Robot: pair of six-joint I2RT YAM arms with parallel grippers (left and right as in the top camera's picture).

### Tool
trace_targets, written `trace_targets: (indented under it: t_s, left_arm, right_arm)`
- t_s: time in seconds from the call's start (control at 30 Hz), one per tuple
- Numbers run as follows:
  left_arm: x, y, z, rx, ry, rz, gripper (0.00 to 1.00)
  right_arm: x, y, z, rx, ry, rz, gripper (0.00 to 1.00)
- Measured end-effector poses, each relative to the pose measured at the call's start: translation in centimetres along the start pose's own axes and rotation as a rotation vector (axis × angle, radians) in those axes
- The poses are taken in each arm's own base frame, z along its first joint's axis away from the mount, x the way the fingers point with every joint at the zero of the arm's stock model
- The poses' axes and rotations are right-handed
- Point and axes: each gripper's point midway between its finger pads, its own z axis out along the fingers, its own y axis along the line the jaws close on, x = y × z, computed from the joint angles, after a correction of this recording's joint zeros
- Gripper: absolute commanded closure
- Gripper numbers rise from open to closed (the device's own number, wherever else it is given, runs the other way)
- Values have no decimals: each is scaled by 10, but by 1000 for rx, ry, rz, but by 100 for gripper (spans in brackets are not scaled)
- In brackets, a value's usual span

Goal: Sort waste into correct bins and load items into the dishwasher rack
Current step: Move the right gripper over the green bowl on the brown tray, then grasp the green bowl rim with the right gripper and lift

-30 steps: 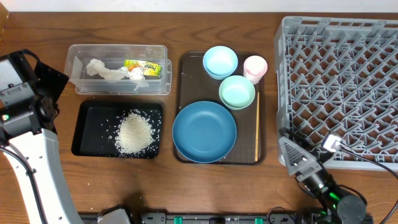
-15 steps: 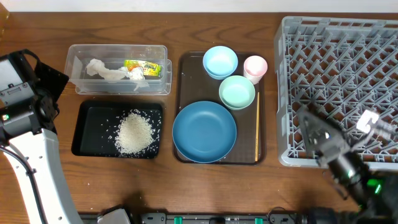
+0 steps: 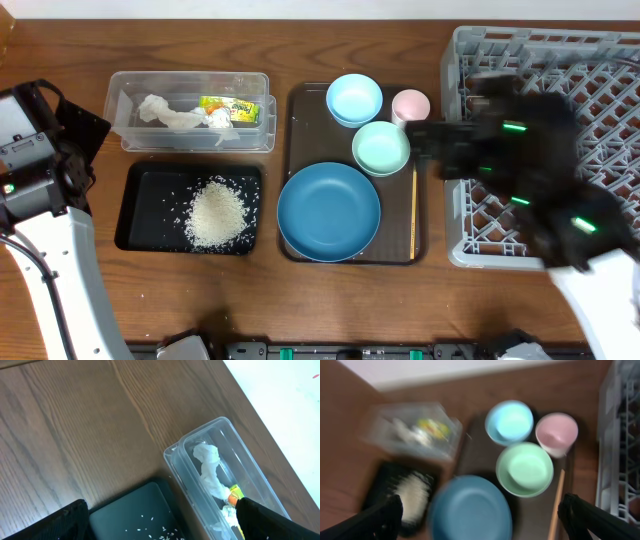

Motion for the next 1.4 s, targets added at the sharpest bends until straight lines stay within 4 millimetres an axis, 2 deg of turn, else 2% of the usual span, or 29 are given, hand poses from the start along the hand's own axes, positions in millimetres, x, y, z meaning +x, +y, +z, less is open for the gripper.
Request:
trace_targets:
  t_s: [0.13,0.23,0.33,0.5,0.63,0.8,0.93,1.07,1.17,1.23,1.4]
  left_arm:
    - [0,0,0,0,0,0,4]
    - [0,0,0,1,0,0,4]
    - [0,0,0,0,0,-2,4]
    - [0,0,0,0,0,-2,4]
    - [0,0,0,0,0,-2,4]
    - [0,0,0,0,0,-2,4]
    - [0,0,0,0,0,-2,4]
    - [0,0,0,0,0,-2,4]
    - [0,0,0,0,0,-2,4]
    - [0,0,0,0,0,-2,4]
    - [0,0,0,0,0,-2,4]
  right_arm:
    - [39,21,69,116,109,-157,1]
    - [65,34,110,188,138,-259,1]
    - [73,41,131,216,121,-300,1]
    - [63,46,145,233,50,-301,1]
    - [62,41,152,256,40,-298,1]
    - [70,14,178,316,83,-281,1]
    - [88,-13,204,347,163,-256,1]
    - [91,-25,213,348,183,-220,1]
    - [89,-26,215,332,182,-197,9]
    - [90,-26,215,316,193,-180,21]
    - [98,-25,222,290,219,-127,28]
